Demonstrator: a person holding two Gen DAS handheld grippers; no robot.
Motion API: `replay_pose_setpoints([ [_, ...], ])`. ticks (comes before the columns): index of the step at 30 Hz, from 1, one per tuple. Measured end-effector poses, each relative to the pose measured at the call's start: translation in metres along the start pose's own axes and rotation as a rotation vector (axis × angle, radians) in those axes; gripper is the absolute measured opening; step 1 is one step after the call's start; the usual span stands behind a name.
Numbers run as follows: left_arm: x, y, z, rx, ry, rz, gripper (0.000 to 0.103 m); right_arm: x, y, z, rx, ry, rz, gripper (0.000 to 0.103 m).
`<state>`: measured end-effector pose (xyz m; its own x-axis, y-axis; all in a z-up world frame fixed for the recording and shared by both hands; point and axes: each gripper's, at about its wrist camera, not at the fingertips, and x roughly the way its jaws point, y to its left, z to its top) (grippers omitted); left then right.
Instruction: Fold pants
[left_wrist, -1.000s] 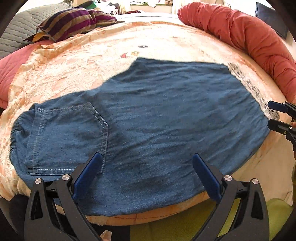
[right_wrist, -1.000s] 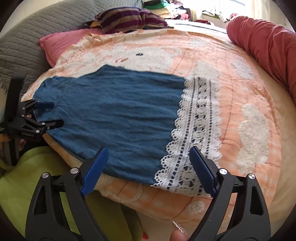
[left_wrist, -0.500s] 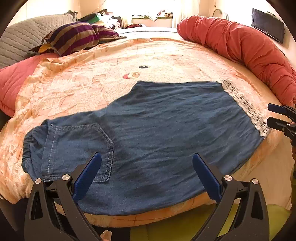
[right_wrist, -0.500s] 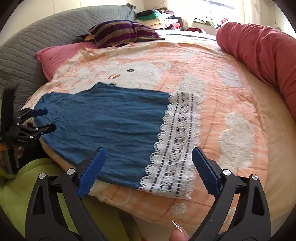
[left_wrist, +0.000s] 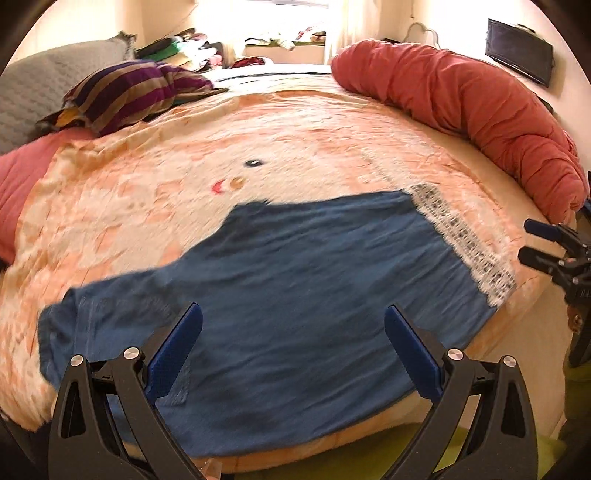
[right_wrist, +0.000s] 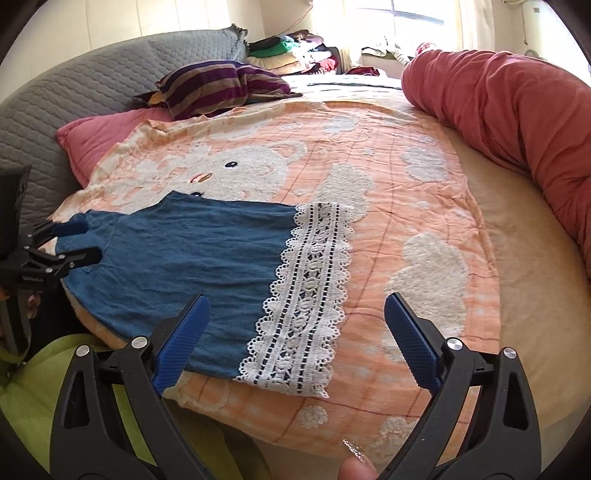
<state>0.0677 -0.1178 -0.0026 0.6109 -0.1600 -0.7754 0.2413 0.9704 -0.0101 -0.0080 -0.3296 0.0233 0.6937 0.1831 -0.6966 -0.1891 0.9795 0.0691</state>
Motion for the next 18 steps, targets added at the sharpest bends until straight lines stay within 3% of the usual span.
replay_pose_setpoints([
  [8, 0.027, -0.043, 0.037, 0.106, -0.001, -0.049, 0.098, 0.0, -0.009, -0.01, 0.03, 0.007, -0.001, 0.09],
  [18, 0.075, -0.062, 0.076, 0.142, 0.028, -0.106, 0.098, 0.016, -0.014, -0.031, 0.093, 0.031, 0.062, 0.09],
])
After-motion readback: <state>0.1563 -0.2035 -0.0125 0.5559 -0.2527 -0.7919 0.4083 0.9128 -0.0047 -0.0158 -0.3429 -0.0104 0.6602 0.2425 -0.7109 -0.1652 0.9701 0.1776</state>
